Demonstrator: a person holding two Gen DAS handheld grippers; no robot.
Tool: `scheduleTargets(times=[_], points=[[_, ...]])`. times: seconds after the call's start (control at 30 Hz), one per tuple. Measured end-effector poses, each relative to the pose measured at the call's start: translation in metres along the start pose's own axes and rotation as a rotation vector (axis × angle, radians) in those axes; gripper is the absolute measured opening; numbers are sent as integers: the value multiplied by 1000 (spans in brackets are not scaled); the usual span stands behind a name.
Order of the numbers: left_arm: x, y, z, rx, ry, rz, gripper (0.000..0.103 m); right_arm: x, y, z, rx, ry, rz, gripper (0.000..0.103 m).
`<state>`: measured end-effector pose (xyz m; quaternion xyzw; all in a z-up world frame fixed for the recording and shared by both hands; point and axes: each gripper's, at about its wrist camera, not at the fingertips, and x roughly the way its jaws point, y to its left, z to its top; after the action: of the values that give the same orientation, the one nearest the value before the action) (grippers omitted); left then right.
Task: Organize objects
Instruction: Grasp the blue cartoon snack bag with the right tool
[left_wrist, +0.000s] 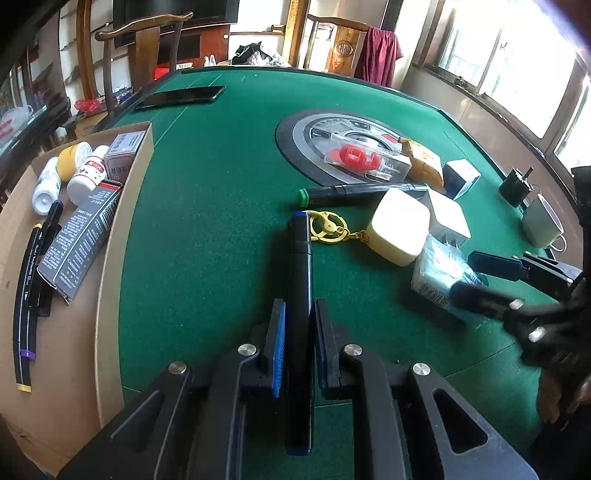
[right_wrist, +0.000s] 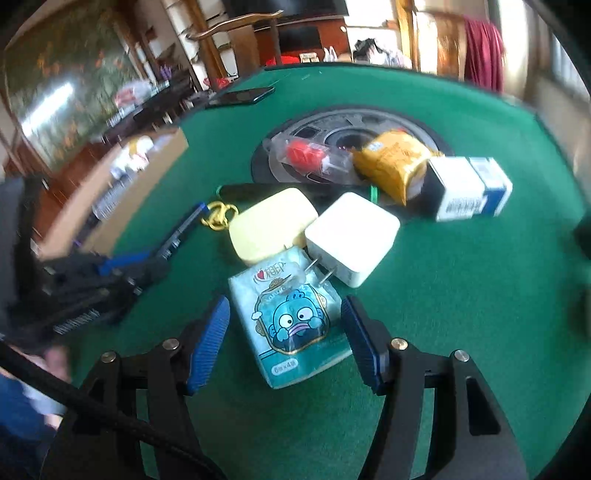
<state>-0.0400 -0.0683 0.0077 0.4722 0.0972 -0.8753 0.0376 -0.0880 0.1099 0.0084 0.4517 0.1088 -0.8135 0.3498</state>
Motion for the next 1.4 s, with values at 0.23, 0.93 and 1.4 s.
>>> scheduleTargets(times=[0.23,0.93,1.4], points=[[0,-1,-1,7,-3,5,12,2,0,-2,-70,-8,-131,62],[1,-5,0,21,-8,23,12,7,7,-5,-55,29,-55,65],[-17,0,-6,-11,-50,-12,12,-10,31,-14,-62,-44,123,39]])
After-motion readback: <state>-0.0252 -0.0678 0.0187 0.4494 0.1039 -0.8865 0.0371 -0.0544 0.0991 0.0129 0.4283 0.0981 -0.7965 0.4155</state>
